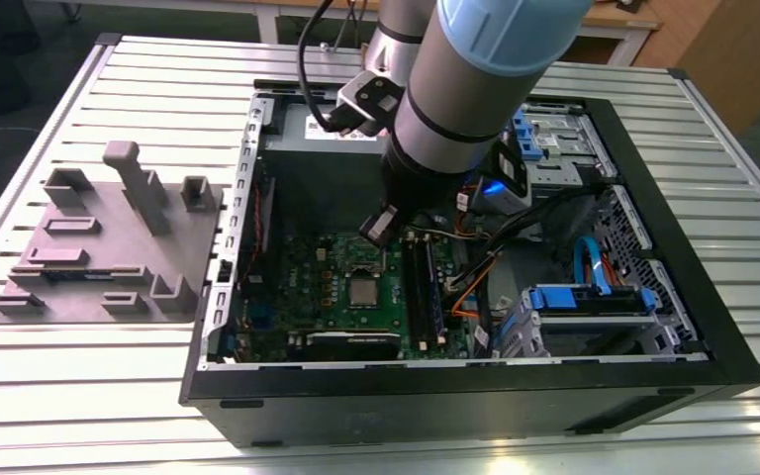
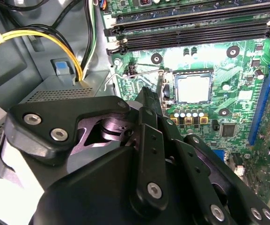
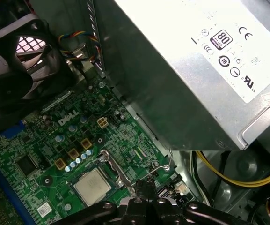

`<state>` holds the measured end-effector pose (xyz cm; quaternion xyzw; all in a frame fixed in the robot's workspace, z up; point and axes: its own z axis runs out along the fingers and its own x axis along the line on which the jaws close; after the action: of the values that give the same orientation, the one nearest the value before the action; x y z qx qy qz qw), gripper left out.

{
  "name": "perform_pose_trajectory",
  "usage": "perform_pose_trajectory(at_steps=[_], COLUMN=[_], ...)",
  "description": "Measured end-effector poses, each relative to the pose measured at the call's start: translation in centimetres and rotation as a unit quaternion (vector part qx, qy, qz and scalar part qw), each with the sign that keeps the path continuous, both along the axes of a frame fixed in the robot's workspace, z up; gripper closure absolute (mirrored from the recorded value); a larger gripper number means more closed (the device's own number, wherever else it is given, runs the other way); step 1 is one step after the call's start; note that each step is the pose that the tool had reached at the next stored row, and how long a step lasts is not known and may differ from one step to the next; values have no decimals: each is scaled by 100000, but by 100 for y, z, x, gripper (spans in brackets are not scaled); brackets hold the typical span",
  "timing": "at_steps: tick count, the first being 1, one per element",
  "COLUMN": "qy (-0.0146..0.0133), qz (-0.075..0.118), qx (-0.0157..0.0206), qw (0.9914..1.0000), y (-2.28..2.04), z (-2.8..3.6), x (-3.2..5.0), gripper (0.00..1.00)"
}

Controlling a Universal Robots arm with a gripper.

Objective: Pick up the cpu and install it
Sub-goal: 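Close the cpu cover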

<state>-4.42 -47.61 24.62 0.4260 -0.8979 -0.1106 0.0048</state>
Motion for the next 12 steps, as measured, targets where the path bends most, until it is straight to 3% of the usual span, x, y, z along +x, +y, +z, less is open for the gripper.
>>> perform_pose_trajectory(at_steps=[12], qy=[0], qz=[-1], qx=[0], qw=[100000], y=[-55], z=[0], x=[0], gripper=[90])
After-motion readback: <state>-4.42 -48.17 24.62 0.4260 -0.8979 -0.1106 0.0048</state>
